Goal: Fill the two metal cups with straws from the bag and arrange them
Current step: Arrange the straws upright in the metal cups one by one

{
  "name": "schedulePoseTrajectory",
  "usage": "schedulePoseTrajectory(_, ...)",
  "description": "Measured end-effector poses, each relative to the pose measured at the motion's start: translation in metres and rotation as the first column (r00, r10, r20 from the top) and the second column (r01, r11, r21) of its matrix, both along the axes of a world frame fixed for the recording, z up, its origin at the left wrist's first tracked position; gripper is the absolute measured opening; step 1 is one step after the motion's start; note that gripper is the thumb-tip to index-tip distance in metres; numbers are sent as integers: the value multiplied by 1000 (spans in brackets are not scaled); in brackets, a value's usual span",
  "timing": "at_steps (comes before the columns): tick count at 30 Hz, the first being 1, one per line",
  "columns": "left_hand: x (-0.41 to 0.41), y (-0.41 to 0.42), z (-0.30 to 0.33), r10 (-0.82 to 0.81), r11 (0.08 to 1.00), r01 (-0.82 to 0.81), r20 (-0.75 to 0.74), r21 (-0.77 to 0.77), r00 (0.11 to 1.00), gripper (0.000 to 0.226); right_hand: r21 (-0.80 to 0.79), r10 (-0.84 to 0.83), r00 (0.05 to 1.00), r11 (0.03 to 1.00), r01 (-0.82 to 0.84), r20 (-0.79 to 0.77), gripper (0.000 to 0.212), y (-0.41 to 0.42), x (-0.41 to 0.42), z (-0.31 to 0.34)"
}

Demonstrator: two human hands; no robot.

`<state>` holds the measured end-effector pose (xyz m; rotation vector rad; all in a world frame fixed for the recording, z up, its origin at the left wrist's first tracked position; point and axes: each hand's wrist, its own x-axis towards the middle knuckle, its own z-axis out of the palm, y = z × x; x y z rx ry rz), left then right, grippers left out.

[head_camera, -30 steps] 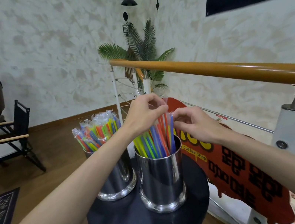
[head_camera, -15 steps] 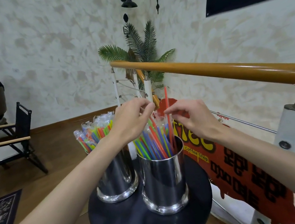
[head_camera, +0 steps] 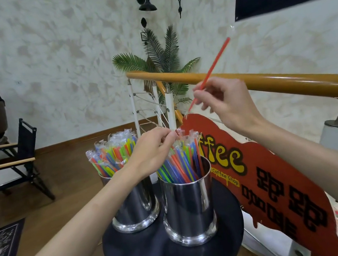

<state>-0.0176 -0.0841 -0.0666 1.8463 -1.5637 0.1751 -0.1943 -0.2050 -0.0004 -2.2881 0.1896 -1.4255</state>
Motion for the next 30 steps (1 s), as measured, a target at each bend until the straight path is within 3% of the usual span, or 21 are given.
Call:
schedulePoseTrajectory(4, -1, 0, -2, -4, 999, 4, -12, -38, 1000, 45, 139, -9, 986, 990, 33, -164, 17, 1, -7, -24)
schedulePoseTrajectory(9, -4, 1, -3, 17, 996, -16, 18, -86, 1000, 30, 154, -97, 898, 972, 178, -430, 27, -5, -1, -60)
schedulePoseTrajectory(15, -13, 2, 6, -62, 979, 48, -65, -200, 996, 29, 108, -73, 784, 978, 176, -617, 31, 3, 9, -85)
schedulePoseTrajectory(18, -18, 0, 8, -71, 974, 56, -63, -219, 995, 26, 84, -61, 745, 984, 156, -664, 37, 5, 10, -86)
schedulePoseTrajectory(22, -19, -5, 8, -38, 970, 11, -108, -243, 993, 40, 58, -42, 699, 991, 120, -713, 28, 3, 3, -84)
schedulePoseTrajectory(24, -21, -7, 8, -29, 972, 12, -70, -236, 997, 28, 67, -17, 690, 993, 95, -723, 27, 3, -1, -84)
schedulePoseTrajectory(28, -25, -6, 8, -31, 987, 29, -7, -158, 999, 37, 49, 17, 698, 998, 25, -716, 31, 0, -9, -76)
schedulePoseTrajectory(30, -25, -5, 10, -19, 998, 23, 71, -66, 997, 29, 64, 57, 680, 998, -14, -731, 31, -6, -15, -71)
